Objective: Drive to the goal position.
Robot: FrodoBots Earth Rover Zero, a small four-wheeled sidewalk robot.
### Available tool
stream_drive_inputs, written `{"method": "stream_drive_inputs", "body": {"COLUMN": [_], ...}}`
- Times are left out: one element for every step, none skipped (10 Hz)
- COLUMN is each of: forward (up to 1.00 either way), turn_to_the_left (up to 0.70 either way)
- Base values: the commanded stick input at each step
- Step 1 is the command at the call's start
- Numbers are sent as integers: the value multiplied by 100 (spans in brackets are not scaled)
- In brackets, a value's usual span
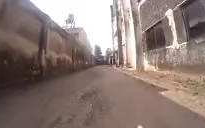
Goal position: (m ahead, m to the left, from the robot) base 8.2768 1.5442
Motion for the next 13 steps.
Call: {"method": "stream_drive_inputs", "body": {"forward": [70, 70, 70, 70, 70, 70, 70, 70, 70, 70, 70, 70, 70], "turn_to_the_left": [0, 0, 0, 0, 0, 0, 0, 0, 0, 0, 0, 0, 0]}}
